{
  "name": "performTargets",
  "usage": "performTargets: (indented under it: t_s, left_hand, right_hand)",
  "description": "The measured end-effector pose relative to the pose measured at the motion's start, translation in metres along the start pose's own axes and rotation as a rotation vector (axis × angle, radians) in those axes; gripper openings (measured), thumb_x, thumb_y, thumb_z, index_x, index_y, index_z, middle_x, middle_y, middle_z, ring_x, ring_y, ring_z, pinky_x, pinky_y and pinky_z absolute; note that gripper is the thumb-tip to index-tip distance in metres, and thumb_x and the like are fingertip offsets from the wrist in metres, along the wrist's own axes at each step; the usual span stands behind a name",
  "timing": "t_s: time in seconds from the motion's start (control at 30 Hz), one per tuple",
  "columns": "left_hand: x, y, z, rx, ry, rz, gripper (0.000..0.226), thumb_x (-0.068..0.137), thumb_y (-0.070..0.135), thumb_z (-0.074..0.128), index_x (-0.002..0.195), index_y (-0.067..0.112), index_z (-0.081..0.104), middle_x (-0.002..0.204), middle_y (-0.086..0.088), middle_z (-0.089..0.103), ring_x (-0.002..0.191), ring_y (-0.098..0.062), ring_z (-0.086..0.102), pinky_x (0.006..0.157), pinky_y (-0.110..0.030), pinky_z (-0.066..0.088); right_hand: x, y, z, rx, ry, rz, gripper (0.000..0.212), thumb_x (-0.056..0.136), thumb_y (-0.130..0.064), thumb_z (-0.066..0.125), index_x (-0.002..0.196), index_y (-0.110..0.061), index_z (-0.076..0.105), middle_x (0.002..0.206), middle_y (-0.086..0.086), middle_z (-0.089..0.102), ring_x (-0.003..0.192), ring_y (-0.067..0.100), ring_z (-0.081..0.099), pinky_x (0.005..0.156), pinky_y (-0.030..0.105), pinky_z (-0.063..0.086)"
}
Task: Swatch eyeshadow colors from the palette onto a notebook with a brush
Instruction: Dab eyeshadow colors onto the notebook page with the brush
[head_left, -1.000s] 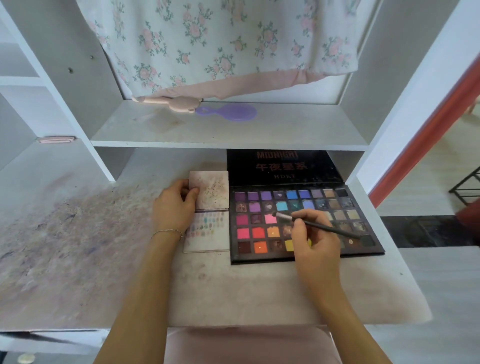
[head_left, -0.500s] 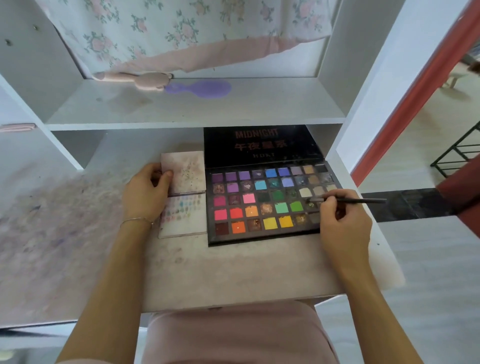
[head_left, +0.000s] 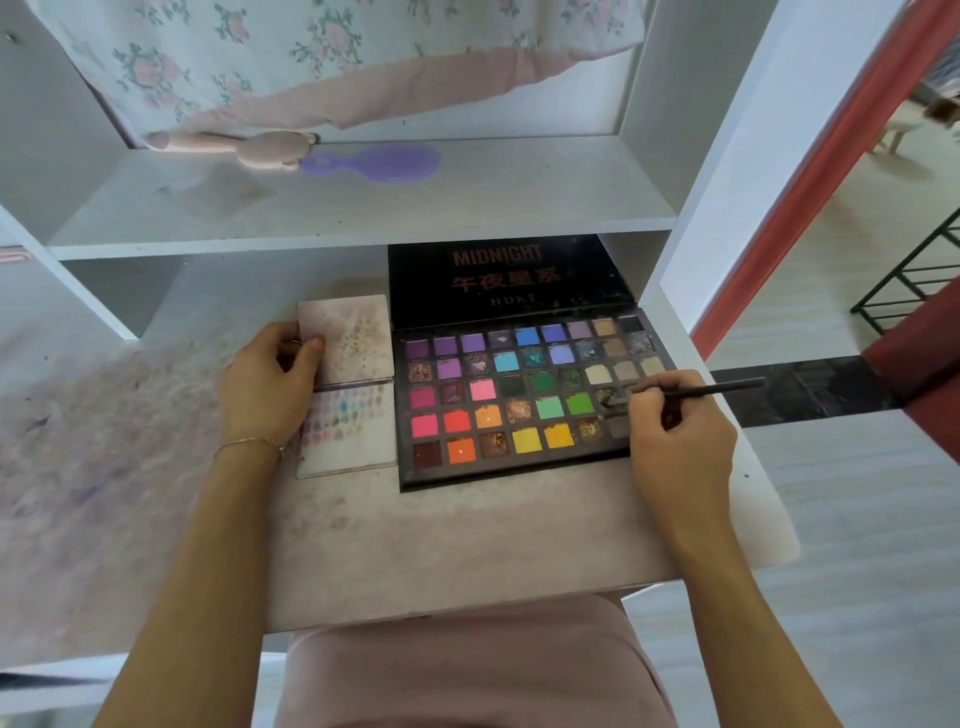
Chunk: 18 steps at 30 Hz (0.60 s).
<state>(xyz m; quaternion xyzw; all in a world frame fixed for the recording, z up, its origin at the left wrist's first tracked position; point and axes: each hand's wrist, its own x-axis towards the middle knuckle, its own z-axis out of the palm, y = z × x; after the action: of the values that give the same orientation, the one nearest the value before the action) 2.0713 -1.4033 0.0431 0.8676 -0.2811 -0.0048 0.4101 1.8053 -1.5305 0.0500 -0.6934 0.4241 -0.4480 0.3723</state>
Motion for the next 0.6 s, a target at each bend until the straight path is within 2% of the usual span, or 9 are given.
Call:
performTargets:
  t_s: [0.13, 0.33, 0.43, 0.6]
  left_hand:
    - [-0.001, 0.000, 0.000, 0.007, 0.001, 0.008, 0.026, 0.090, 0.023, 0.053, 0.110, 0.008, 0.060, 0.102, -0.014, 0.066, 0.091, -0.030, 0.059, 0.076, -0.031, 0.040]
    - [-0.002, 0.000, -0.001, -0.012, 0.000, 0.013, 0.025, 0.091, 0.023, 0.052, 0.110, 0.010, 0.060, 0.100, -0.012, 0.066, 0.082, -0.020, 0.053, 0.074, -0.030, 0.038]
    - [-0.002, 0.000, 0.000, -0.015, -0.001, 0.019, 0.026, 0.091, 0.024, 0.052, 0.110, 0.009, 0.060, 0.100, -0.011, 0.066, 0.082, -0.019, 0.053, 0.075, -0.030, 0.039]
    - [-0.002, -0.001, 0.000, -0.023, -0.004, 0.018, 0.026, 0.091, 0.025, 0.052, 0.111, 0.010, 0.060, 0.099, -0.010, 0.066, 0.082, -0.020, 0.054, 0.075, -0.031, 0.040]
  right_hand:
    - [0.000, -0.001, 0.000, 0.002, -0.007, -0.013, 0.031, 0.087, -0.006, 0.048, 0.071, -0.033, 0.048, 0.063, -0.011, 0.054, 0.063, -0.008, 0.054, 0.054, 0.003, 0.041]
    - [-0.001, -0.005, 0.000, 0.034, 0.007, -0.034, 0.034, 0.086, -0.002, 0.048, 0.072, -0.032, 0.049, 0.064, -0.011, 0.054, 0.062, -0.008, 0.054, 0.053, 0.004, 0.041]
    - [-0.001, -0.008, 0.003, 0.058, -0.055, -0.041, 0.033, 0.087, -0.002, 0.048, 0.077, -0.034, 0.049, 0.071, -0.009, 0.058, 0.070, -0.006, 0.057, 0.057, 0.005, 0.044]
    - [-0.007, -0.019, 0.016, 0.102, -0.172, -0.087, 0.034, 0.087, 0.002, 0.049, 0.077, -0.030, 0.050, 0.067, -0.008, 0.055, 0.065, -0.001, 0.056, 0.052, 0.007, 0.044]
